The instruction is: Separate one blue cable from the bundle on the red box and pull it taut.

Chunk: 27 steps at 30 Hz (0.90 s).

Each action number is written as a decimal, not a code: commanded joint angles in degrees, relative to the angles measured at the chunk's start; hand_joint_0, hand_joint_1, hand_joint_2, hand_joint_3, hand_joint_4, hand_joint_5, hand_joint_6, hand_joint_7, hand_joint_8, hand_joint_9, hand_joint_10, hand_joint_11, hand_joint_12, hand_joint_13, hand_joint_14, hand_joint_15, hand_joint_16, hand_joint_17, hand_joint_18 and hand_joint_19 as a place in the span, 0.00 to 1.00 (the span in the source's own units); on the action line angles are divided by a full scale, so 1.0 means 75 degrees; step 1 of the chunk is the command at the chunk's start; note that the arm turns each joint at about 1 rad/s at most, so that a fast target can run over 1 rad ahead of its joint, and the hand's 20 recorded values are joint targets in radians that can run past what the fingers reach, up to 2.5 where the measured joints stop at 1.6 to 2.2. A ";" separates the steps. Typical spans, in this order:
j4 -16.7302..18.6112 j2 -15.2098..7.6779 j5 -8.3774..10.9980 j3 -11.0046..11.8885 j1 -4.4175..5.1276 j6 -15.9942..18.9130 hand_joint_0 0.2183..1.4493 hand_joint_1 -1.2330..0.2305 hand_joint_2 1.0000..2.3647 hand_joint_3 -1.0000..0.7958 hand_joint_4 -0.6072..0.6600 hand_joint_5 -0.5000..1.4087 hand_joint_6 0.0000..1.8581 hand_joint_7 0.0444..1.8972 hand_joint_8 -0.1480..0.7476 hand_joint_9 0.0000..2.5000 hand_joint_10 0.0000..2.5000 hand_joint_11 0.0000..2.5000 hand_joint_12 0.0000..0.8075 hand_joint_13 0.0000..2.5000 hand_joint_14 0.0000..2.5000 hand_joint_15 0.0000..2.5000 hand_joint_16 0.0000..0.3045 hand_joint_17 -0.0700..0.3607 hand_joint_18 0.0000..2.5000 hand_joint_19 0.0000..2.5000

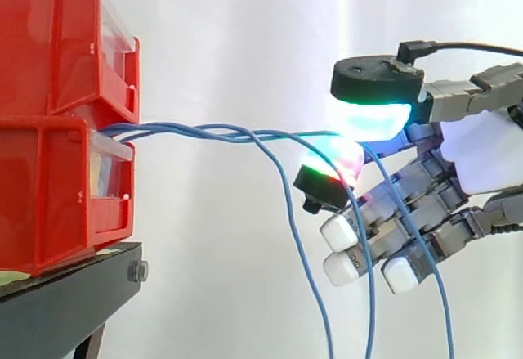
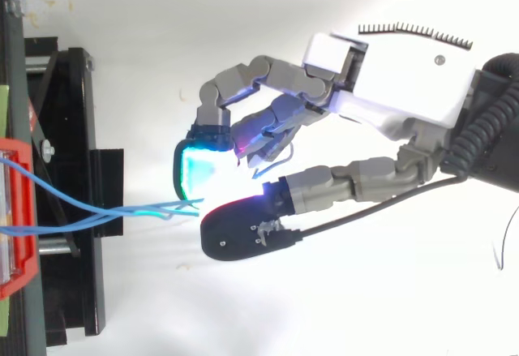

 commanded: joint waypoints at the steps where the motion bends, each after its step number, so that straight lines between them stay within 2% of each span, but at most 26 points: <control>1: -0.0047 -0.0003 0.0014 -0.0004 0.0006 -0.0022 0.30 0.24 0.01 0.50 0.44 0.23 0.45 0.62 0.46 0.31 0.00 0.13 0.43 0.27 0.00 0.12 0.15 0.40 0.30 0.16; 3: -0.0047 -0.0003 0.0014 -0.0063 0.0018 -0.0022 0.30 0.24 0.01 0.51 0.44 0.23 0.45 0.62 0.46 0.31 0.00 0.14 0.43 0.27 0.00 0.12 0.15 0.40 0.30 0.16; 6: 0.0047 0.0009 0.0002 -0.0462 0.0053 0.0107 0.30 0.24 0.01 0.51 0.44 0.23 0.45 0.62 0.46 0.32 0.00 0.13 0.43 0.27 0.00 0.12 0.15 0.41 0.30 0.16; 8: 0.0504 0.0032 0.0002 -0.0790 0.0100 0.0588 0.30 0.24 0.01 0.51 0.44 0.23 0.45 0.62 0.46 0.32 0.00 0.13 0.44 0.27 0.00 0.12 0.15 0.41 0.30 0.16; 10: 0.0656 0.0068 0.0002 -0.0872 0.0111 0.0846 0.30 0.24 0.01 0.51 0.44 0.23 0.45 0.62 0.46 0.32 0.00 0.13 0.44 0.27 0.00 0.11 0.15 0.41 0.30 0.15; 11: 0.0773 0.0068 0.0002 -0.0942 0.0146 0.1139 0.30 0.24 0.01 0.51 0.44 0.23 0.45 0.62 0.46 0.32 0.00 0.13 0.44 0.26 0.00 0.11 0.15 0.41 0.30 0.15; 19: 0.0691 0.0079 -0.0045 -0.0942 0.0275 0.2346 0.29 0.24 0.01 0.52 0.44 0.23 0.45 0.61 0.47 0.34 0.00 0.13 0.46 0.27 0.00 0.11 0.16 0.42 0.30 0.14; 23: 0.0656 0.0068 -0.0244 -0.0954 0.0357 0.3271 0.29 0.24 0.00 0.53 0.44 0.23 0.44 0.61 0.48 0.36 0.00 0.13 0.48 0.28 0.00 0.11 0.17 0.44 0.31 0.14; 27: 0.0480 0.0068 -0.0279 -0.0942 0.0381 0.3787 0.28 0.25 0.00 0.53 0.43 0.24 0.44 0.60 0.50 0.39 0.00 0.13 0.49 0.28 0.00 0.11 0.18 0.45 0.32 0.14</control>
